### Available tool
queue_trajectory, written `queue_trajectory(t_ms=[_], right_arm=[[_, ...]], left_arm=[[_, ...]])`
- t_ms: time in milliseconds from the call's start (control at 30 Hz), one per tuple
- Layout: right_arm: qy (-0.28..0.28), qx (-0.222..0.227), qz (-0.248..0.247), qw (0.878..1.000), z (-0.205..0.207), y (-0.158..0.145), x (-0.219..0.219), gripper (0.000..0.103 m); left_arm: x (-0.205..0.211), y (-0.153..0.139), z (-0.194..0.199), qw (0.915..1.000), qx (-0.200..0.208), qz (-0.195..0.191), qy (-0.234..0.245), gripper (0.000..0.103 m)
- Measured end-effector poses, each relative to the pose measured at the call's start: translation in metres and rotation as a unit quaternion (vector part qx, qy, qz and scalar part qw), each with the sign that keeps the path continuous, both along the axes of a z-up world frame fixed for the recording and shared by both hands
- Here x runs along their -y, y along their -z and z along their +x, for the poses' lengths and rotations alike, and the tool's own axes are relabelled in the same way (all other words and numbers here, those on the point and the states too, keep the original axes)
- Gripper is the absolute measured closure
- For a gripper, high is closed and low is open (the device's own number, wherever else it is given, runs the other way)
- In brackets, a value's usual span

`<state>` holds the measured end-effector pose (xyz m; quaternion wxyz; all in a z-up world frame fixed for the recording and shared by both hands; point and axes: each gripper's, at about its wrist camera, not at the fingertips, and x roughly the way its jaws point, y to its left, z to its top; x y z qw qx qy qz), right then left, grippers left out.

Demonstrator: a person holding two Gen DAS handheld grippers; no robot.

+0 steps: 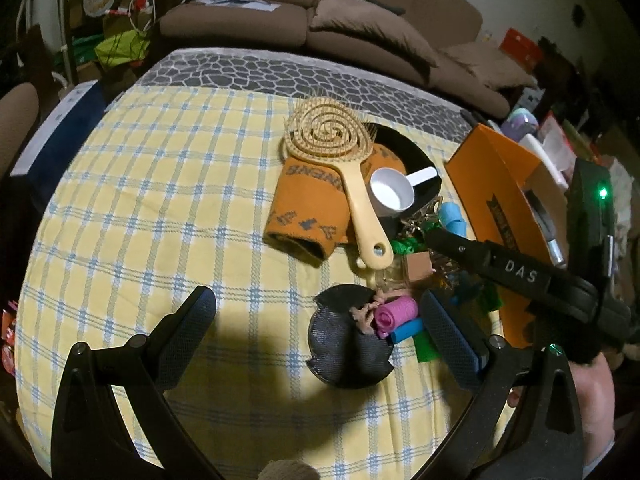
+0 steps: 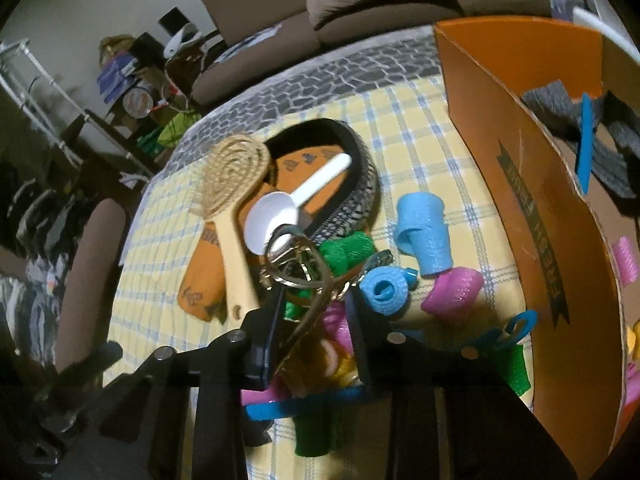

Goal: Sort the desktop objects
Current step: 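Close the right tool on the gold keyring and lift it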

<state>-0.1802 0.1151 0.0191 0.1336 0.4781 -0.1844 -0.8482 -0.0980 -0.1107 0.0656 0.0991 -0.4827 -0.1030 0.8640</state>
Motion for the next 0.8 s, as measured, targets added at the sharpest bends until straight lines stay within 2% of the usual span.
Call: queue_trajectory(t_ms=[100,133,367,600,767,800], right_arm=[[0.009,0.011,-0.031,0.999,0.0,0.003,-0.008,0.075],[0.009,0.01,-0.035,0.999,0.0,0.003,-0.009,0.081],[0.025,0.004,-0.084,0.996,0.007,0.004,-0.025,0.083],[0.009,-0.023,-0.089,0.996,0.016,-0.02,-0.03,0.083],[-0.003,-0.049,-0.072,0.996,0.023,-0.04,-0.032,0.083],[-0.005,-0.053,-0.067,0.996,0.024,-0.043,-0.033,0.083]], left_arm=[[-0.003,-0.001,0.001,1.0,-0.001,-0.006,0.004,0.001],[-0.005,-0.001,0.002,0.9999,-0.003,-0.009,0.007,0.001],[-0.011,-0.001,0.007,0.9995,-0.005,-0.019,0.023,0.001],[-0.023,-0.002,0.01,0.9984,-0.014,-0.022,0.05,0.002],[-0.047,0.001,0.015,0.9945,-0.021,-0.036,0.096,0.011],[-0.052,0.003,0.016,0.9936,-0.021,-0.042,0.103,0.016]])
